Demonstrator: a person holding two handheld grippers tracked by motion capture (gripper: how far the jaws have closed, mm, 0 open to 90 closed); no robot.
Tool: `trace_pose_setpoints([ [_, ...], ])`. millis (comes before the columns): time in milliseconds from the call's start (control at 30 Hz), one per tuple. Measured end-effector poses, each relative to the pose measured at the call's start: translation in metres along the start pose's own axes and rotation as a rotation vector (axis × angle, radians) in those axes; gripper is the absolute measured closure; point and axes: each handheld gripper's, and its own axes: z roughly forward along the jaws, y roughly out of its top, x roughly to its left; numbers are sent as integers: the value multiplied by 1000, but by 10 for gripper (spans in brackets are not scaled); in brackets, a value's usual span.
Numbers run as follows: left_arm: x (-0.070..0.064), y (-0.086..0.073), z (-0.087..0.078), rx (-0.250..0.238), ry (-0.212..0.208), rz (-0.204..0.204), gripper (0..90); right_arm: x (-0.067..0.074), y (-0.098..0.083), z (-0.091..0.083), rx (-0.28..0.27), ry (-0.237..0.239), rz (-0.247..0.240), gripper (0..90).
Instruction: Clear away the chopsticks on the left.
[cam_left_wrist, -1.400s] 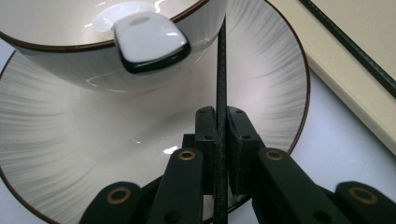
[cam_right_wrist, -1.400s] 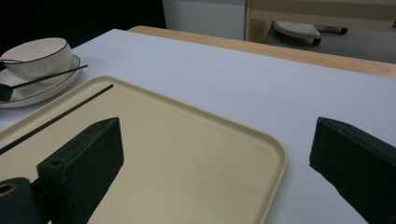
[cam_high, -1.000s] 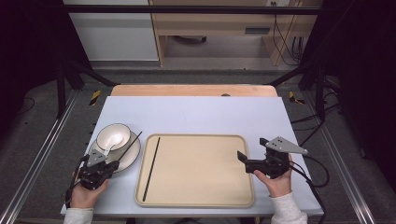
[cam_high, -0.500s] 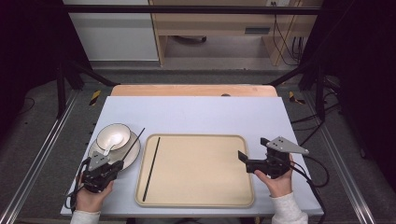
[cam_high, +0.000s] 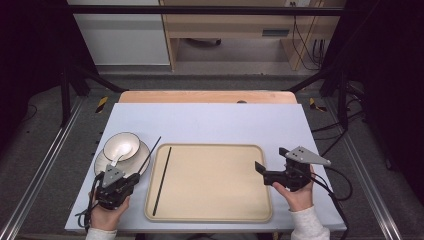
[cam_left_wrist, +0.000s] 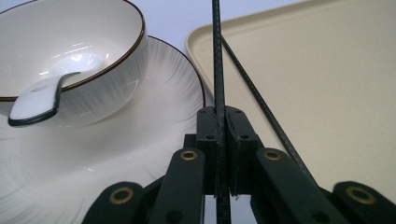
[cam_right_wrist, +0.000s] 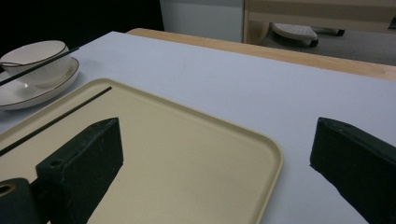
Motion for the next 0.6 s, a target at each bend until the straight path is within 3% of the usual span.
trace_pose_setpoints([
  [300,-18,0,2,-21,18,-19,849,0,0,0,-1,0,4,28],
  [600,-36,4,3,-39,8,-12,849,0,0,0,0,1,-1,28],
])
